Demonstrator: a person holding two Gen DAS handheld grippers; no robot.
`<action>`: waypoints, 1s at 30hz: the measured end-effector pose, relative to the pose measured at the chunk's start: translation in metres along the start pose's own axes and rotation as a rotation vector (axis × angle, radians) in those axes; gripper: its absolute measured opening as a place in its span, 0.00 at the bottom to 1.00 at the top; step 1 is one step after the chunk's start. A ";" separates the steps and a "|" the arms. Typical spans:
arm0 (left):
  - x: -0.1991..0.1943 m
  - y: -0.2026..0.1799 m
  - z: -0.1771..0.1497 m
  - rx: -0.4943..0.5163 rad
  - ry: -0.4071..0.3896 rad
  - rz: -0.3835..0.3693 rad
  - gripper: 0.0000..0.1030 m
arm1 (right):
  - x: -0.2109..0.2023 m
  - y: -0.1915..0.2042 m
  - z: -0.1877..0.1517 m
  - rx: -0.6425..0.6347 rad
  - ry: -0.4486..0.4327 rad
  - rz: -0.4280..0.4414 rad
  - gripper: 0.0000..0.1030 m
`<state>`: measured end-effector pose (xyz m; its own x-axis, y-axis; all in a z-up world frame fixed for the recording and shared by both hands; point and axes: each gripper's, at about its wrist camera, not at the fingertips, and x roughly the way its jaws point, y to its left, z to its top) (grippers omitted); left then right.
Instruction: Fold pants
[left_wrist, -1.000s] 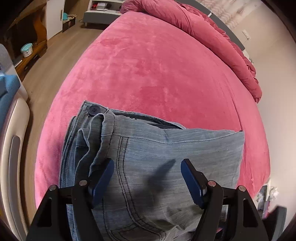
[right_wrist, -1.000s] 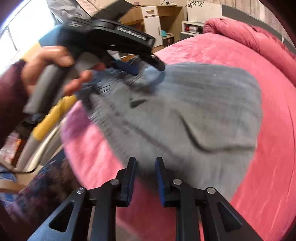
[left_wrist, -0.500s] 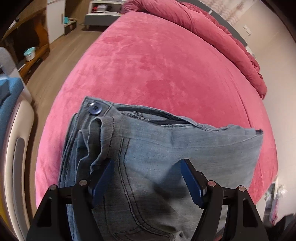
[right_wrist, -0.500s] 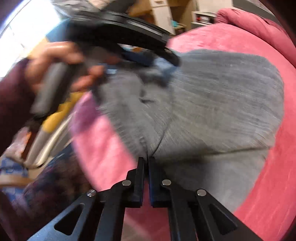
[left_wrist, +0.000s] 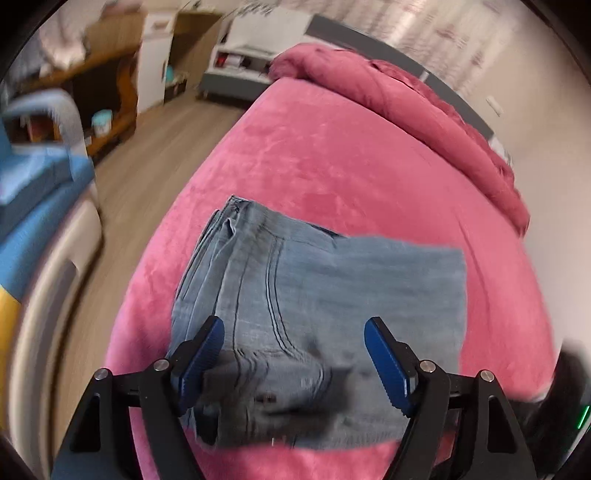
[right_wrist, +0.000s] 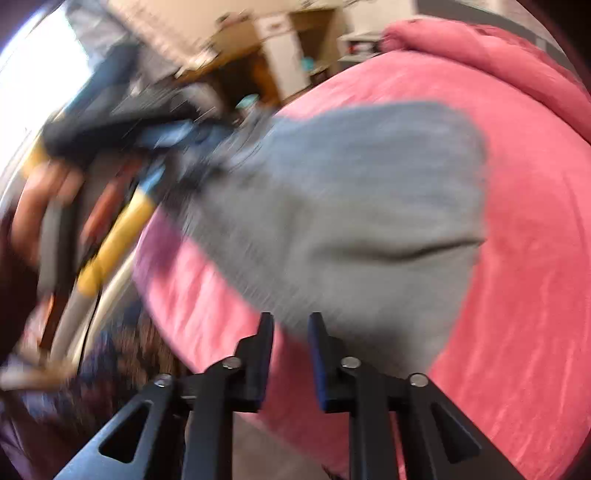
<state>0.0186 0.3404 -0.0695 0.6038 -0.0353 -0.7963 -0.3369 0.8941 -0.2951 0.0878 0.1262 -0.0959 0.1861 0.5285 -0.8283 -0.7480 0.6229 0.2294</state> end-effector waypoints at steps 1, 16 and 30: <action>0.000 -0.006 -0.009 0.047 0.001 0.059 0.77 | 0.002 -0.004 0.006 0.018 -0.014 -0.014 0.23; -0.004 0.007 -0.045 -0.060 0.038 0.196 0.82 | 0.029 -0.031 0.016 0.163 -0.021 -0.108 0.31; -0.025 0.044 -0.037 -0.107 0.038 0.065 1.00 | 0.003 -0.077 0.000 0.408 -0.107 -0.046 0.52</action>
<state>-0.0384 0.3641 -0.0821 0.5513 0.0024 -0.8343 -0.4506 0.8425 -0.2953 0.1458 0.0803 -0.1163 0.2944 0.5384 -0.7896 -0.4277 0.8131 0.3949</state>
